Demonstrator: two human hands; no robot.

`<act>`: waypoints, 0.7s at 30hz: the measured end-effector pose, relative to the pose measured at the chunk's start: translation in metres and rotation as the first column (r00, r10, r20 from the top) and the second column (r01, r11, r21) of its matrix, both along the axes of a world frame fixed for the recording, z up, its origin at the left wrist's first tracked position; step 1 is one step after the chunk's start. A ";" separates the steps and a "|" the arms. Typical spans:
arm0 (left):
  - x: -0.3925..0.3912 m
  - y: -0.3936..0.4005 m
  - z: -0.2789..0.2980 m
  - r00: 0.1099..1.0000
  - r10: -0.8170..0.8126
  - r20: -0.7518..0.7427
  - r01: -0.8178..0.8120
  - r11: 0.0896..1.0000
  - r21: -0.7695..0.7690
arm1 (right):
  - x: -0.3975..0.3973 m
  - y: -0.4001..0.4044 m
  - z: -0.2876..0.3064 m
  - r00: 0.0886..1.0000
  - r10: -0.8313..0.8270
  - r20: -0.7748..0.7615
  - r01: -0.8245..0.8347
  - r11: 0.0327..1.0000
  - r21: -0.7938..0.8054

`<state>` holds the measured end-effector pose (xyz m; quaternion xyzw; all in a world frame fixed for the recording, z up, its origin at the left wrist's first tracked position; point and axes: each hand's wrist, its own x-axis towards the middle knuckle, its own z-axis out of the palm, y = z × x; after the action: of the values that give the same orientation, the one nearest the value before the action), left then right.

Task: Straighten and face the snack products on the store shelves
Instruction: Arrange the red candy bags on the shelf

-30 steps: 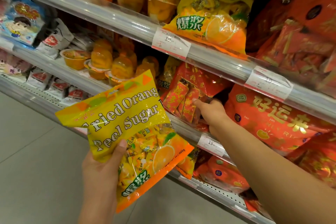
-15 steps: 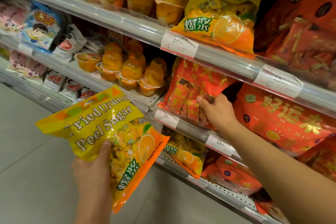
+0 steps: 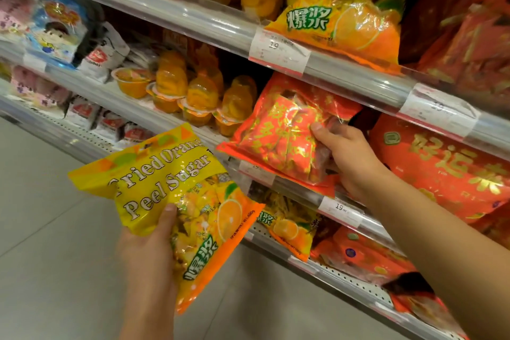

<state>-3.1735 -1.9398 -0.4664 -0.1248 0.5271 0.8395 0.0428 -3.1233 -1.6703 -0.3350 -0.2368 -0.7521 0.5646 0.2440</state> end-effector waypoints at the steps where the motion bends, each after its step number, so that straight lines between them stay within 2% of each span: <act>1: 0.000 0.002 0.001 1.000 -0.014 -0.002 0.014 1.000 0.016 | 0.008 0.001 -0.001 1.000 0.020 0.003 -0.020 1.000 -0.012; 4: -0.002 0.005 0.001 0.998 -0.067 0.003 0.066 0.996 0.058 | 0.033 0.002 -0.007 0.996 0.085 0.034 -0.082 0.992 -0.093; 7: 0.001 0.007 0.002 0.986 -0.167 0.000 0.167 0.985 0.042 | 0.055 -0.002 -0.015 0.978 0.191 0.082 -0.186 0.981 -0.060; 10: 0.005 0.004 0.005 0.959 -0.283 0.009 0.282 0.958 0.054 | 0.071 -0.018 -0.018 0.938 0.331 0.103 -0.320 0.941 -0.112; 12: 0.006 0.003 0.008 0.947 -0.321 0.008 0.319 0.945 0.069 | 0.072 -0.030 -0.023 0.893 0.420 0.159 -0.413 0.907 -0.079; 16: 0.012 0.005 0.017 0.913 -0.403 -0.065 0.407 0.912 0.055 | 0.062 -0.053 -0.029 0.853 0.429 0.297 -0.482 0.866 0.131; 21: 0.012 0.007 0.015 0.840 -0.518 -0.160 0.542 0.809 0.228 | 0.053 -0.060 -0.016 0.855 0.341 0.391 -0.475 0.817 0.328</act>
<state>-3.1613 -1.9326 -0.4518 0.0723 0.4258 0.8613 0.2678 -3.0698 -1.7299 -0.3512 -0.0978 -0.9162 0.3869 0.0367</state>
